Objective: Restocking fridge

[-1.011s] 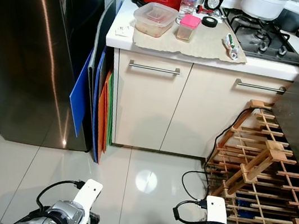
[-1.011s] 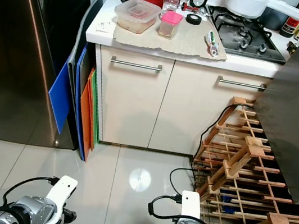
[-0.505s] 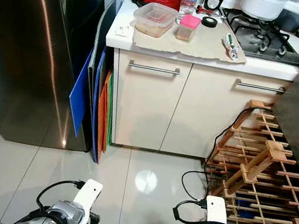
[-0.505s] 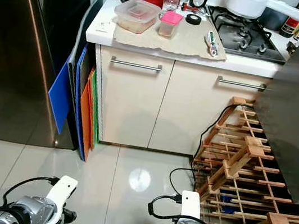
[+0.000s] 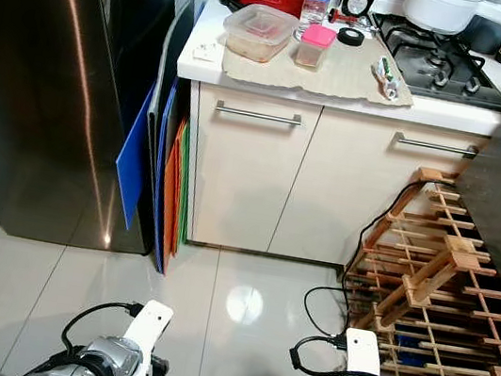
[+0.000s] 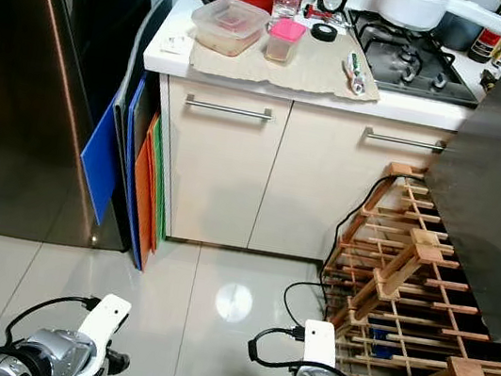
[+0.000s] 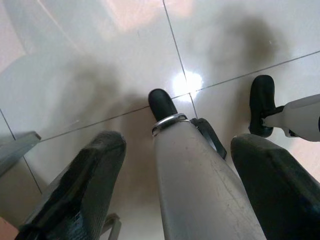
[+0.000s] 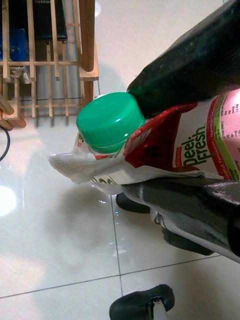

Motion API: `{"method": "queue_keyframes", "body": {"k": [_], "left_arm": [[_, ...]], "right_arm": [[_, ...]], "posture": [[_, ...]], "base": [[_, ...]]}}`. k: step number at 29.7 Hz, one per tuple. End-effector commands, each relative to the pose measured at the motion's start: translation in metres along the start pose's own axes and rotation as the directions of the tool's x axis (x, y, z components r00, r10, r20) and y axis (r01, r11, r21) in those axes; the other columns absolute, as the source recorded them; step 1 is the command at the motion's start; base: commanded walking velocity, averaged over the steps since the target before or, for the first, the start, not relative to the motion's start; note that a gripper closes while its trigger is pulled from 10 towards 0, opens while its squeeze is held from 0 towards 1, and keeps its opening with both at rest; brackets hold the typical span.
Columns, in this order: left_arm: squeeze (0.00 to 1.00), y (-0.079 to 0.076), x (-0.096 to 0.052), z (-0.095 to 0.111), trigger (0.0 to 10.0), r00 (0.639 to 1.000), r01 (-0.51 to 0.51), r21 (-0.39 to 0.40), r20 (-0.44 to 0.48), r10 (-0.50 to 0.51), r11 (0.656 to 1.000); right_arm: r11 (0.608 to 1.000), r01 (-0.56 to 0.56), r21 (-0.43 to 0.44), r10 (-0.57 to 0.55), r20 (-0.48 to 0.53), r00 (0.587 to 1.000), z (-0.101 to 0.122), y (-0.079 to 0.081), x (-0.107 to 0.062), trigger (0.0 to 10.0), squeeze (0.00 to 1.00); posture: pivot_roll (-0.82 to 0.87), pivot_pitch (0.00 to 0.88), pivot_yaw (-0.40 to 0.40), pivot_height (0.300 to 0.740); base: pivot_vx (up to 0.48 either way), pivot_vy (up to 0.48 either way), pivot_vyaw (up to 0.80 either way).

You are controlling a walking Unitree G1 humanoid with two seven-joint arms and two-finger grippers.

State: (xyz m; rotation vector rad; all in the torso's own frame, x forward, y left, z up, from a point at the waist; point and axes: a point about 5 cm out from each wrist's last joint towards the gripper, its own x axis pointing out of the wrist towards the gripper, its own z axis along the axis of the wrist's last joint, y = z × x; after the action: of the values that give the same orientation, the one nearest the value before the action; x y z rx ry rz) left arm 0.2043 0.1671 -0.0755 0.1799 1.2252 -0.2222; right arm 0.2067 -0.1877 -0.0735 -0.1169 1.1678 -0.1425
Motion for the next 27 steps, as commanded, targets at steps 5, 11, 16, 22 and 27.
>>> {"method": "queue_keyframes", "body": {"k": [5,11,16,22,27], "left_arm": [[0.00,-0.0002,-0.0008,0.0056,10.0,1.000,0.003,0.024,0.011,-0.003,1.000],[0.00,-0.0001,-0.0008,0.0056,10.0,1.000,0.002,0.025,0.009,-0.002,1.000],[0.00,-0.0001,-0.0008,0.0057,10.0,1.000,0.004,0.025,0.010,-0.005,1.000],[0.00,-0.0005,-0.0008,0.0058,10.0,1.000,0.004,0.027,0.009,-0.004,1.000],[0.00,-0.0013,-0.0006,0.0054,10.0,1.000,0.008,0.013,0.008,-0.008,1.000]], "right_arm": [[1.000,0.006,-0.004,-0.006,0.019,1.000,0.0062,-0.0031,-0.0005,10.0,0.00],[1.000,0.006,-0.002,-0.006,0.018,1.000,0.0062,-0.0030,-0.0005,10.0,0.00],[1.000,0.008,-0.003,-0.008,0.019,1.000,0.0064,-0.0031,-0.0005,10.0,0.00],[1.000,0.006,-0.005,-0.006,0.023,1.000,0.0066,-0.0035,-0.0005,10.0,0.00],[1.000,0.006,-0.006,-0.006,0.022,1.000,0.0065,-0.0039,-0.0004,10.0,0.00]], "posture": [[0.11,0.000,-0.042,0.740],[0.11,0.000,-0.042,0.740],[0.11,0.000,-0.043,0.740],[0.11,0.000,-0.044,0.740],[0.11,0.000,-0.045,0.740]], "base": [[0.000,0.000,0.00],[0.000,0.000,0.00],[0.000,0.000,0.00],[0.000,0.000,0.00],[0.000,0.000,0.00]]}}
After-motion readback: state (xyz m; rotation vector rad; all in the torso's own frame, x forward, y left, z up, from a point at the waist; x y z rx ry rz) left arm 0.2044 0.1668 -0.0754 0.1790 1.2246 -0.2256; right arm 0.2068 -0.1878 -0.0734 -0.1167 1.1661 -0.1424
